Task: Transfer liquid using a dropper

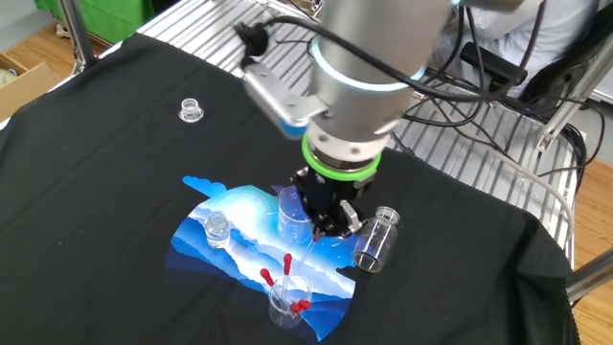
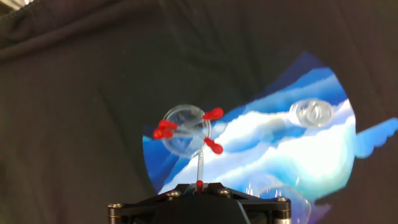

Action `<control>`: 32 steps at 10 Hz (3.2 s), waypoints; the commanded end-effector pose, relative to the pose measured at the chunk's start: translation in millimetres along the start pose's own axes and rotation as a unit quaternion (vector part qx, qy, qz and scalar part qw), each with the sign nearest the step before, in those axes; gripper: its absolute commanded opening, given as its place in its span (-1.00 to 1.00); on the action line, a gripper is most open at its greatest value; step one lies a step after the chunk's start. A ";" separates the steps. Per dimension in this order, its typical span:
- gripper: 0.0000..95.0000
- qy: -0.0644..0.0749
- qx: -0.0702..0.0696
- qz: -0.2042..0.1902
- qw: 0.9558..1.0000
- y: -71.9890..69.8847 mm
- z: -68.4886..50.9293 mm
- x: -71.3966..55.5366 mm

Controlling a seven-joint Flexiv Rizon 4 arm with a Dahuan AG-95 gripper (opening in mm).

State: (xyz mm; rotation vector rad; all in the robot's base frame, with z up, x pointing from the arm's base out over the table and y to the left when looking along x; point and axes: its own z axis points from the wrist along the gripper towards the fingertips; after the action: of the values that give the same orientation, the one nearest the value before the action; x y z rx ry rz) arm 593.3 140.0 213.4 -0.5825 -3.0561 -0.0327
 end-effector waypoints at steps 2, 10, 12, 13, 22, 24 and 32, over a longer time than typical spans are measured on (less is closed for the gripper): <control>-1.00 0.033 0.003 -0.011 0.999 -2.8 -18.5 -5.3; -1.00 0.062 0.009 -0.058 0.996 -24.9 -45.5 -23.4; -1.00 0.058 0.009 -0.072 0.996 -36.4 -45.3 -30.5; -1.00 0.055 0.008 -0.081 0.995 -44.7 -43.5 -34.7; -1.00 0.050 0.009 -0.124 0.991 -82.7 -39.2 -74.4; -1.00 0.050 0.008 -0.123 0.991 -83.9 -38.8 -76.4; -1.00 0.038 0.028 -0.065 0.997 -83.9 -38.8 -76.4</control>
State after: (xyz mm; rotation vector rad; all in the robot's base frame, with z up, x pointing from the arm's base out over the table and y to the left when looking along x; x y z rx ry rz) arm 634.3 32.9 248.7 -0.3740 -3.0001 0.0233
